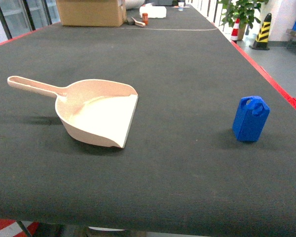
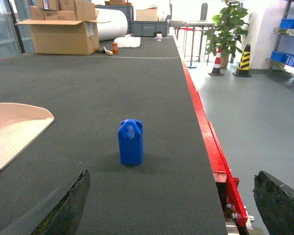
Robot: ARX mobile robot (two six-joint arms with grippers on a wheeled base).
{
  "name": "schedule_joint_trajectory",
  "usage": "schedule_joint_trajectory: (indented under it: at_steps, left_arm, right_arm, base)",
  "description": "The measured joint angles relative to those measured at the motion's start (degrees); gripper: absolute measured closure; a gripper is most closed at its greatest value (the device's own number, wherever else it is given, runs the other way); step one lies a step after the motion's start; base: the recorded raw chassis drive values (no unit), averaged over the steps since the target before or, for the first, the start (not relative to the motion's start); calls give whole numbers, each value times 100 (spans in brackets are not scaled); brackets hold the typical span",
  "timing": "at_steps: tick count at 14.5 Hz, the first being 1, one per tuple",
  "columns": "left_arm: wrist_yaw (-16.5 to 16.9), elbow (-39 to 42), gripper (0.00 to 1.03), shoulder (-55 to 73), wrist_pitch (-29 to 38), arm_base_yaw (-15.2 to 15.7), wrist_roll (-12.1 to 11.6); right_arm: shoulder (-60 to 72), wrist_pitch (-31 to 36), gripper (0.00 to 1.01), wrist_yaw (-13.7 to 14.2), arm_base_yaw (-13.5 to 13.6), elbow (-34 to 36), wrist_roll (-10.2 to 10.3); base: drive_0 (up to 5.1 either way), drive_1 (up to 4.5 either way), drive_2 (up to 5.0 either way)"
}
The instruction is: Place part in tray to right shelf
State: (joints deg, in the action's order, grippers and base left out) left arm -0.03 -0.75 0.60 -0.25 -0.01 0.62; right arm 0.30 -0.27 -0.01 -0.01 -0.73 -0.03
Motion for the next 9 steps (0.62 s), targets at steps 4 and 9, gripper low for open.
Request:
schedule_joint_trajectory:
  at_steps: [4, 9]
  left_arm:
    - [0, 0, 5, 0, 0, 0, 0]
    - [0, 0, 5, 0, 0, 0, 0]
  right_arm:
    - [0, 0, 3, 2, 0, 0, 0]
    - [0, 0, 3, 2, 0, 0, 0]
  base:
    - [0, 0, 0]
    - [0, 0, 0]
